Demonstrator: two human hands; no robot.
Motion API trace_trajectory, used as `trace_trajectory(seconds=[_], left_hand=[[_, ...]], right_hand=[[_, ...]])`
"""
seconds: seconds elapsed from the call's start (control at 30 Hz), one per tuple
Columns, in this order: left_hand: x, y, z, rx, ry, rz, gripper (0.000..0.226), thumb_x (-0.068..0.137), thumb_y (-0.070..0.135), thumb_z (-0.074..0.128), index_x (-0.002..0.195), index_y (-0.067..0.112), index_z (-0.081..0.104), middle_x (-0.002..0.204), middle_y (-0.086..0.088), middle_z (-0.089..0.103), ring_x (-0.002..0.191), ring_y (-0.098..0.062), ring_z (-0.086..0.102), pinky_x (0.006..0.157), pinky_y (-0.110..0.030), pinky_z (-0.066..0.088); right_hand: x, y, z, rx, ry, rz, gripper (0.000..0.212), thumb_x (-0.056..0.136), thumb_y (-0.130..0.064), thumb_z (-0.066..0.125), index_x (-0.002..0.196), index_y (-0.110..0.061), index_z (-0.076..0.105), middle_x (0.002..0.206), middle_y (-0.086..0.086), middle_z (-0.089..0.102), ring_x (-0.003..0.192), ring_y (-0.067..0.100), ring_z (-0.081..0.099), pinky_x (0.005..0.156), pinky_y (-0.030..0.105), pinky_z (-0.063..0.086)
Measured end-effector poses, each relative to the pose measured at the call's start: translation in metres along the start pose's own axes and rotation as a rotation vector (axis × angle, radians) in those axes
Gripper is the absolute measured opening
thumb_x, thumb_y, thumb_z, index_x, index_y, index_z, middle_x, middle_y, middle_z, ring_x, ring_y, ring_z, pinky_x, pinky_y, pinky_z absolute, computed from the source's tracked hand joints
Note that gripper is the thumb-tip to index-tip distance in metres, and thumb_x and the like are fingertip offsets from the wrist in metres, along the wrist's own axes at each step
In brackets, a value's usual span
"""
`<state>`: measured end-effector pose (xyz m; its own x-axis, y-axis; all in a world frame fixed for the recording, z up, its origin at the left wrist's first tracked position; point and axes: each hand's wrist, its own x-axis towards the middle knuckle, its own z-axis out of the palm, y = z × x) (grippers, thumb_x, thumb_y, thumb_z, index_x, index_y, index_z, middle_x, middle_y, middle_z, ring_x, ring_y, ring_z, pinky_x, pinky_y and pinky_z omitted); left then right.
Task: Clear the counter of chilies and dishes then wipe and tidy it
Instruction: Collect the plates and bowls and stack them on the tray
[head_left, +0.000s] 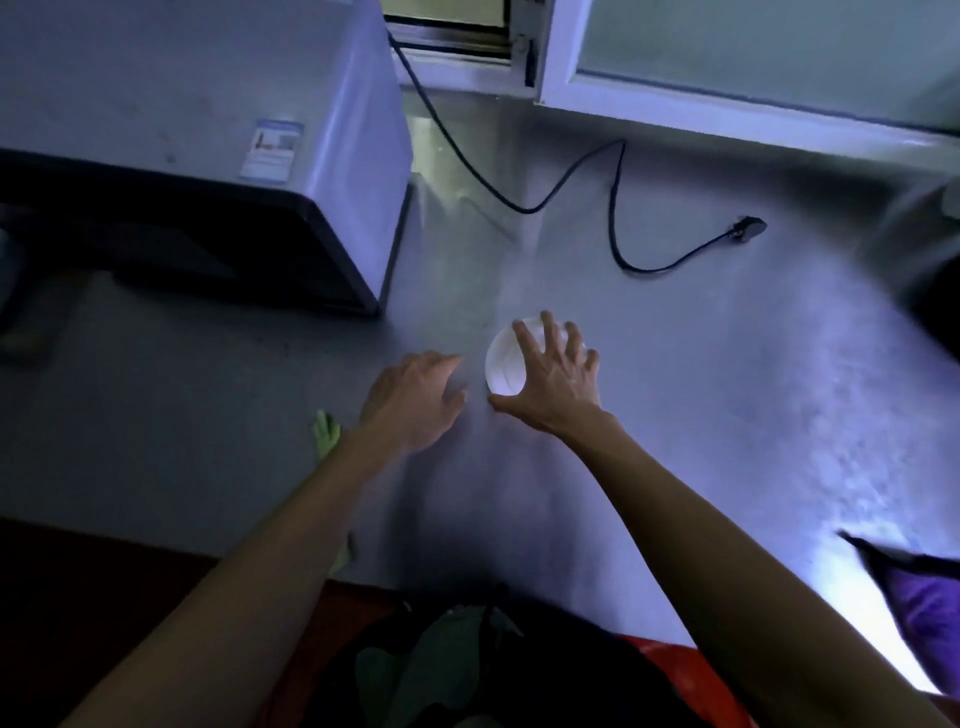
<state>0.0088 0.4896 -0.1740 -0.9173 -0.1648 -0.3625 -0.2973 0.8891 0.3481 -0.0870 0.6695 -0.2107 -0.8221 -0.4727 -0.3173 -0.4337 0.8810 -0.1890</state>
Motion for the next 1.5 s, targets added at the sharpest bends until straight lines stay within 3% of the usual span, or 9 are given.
trace_trajectory(seconds=[0.37,0.57,0.77,0.93,1.2,1.5], left_hand=[[-0.129,-0.091,0.024,-0.121,0.143,-0.185,0.045,0.096,0.037,0.050,0.138,0.020,0.052,0.140,-0.002,0.053,0.125,-0.025,0.048,0.100,-0.043,0.043],[-0.172,-0.120,0.048,-0.128,0.158,-0.309,0.027,0.092,0.034,0.051,0.114,0.024,0.061,0.112,0.002,0.059,0.104,-0.022,0.055,0.082,-0.039,0.046],[-0.178,-0.123,0.062,-0.193,0.213,-0.401,0.030,0.092,0.031,0.055,0.119,0.020,0.060,0.115,-0.002,0.060,0.106,-0.025,0.056,0.086,-0.042,0.049],[-0.164,-0.110,0.070,-0.189,0.246,-0.430,0.026,0.092,0.033,0.056,0.112,0.017,0.056,0.104,-0.004,0.060,0.096,-0.026,0.058,0.077,-0.041,0.049],[-0.148,-0.093,0.088,-0.168,0.248,-0.538,0.049,0.093,0.028,0.061,0.135,0.015,0.043,0.114,-0.010,0.052,0.092,-0.027,0.056,0.068,-0.038,0.047],[-0.146,-0.085,0.096,-0.207,0.286,-0.622,0.051,0.090,0.019,0.060,0.137,0.015,0.043,0.104,-0.014,0.055,0.077,-0.026,0.051,0.061,-0.035,0.037]], right_hand=[[-0.081,-0.109,0.026,-0.085,-0.040,-0.154,0.111,0.067,-0.076,0.065,0.155,-0.033,0.013,0.164,0.006,0.004,0.146,0.041,0.010,0.107,0.063,0.028],[-0.114,-0.135,0.047,-0.101,-0.037,-0.190,0.112,0.066,-0.076,0.065,0.155,-0.032,0.014,0.165,0.008,0.006,0.146,0.042,0.011,0.106,0.062,0.029],[-0.117,-0.135,0.060,-0.120,-0.062,-0.238,0.112,0.064,-0.077,0.065,0.154,-0.032,0.014,0.164,0.008,0.007,0.146,0.043,0.012,0.105,0.062,0.030],[-0.112,-0.129,0.064,-0.108,-0.077,-0.273,0.113,0.063,-0.077,0.065,0.154,-0.032,0.016,0.164,0.008,0.009,0.146,0.044,0.013,0.104,0.062,0.031],[-0.101,-0.112,0.061,-0.108,-0.098,-0.371,0.113,0.064,-0.076,0.068,0.154,-0.031,0.018,0.163,0.009,0.009,0.146,0.043,0.013,0.105,0.063,0.031],[-0.094,-0.101,0.058,-0.106,-0.121,-0.433,0.111,0.065,-0.076,0.066,0.154,-0.032,0.017,0.163,0.007,0.008,0.146,0.042,0.012,0.106,0.062,0.032]])
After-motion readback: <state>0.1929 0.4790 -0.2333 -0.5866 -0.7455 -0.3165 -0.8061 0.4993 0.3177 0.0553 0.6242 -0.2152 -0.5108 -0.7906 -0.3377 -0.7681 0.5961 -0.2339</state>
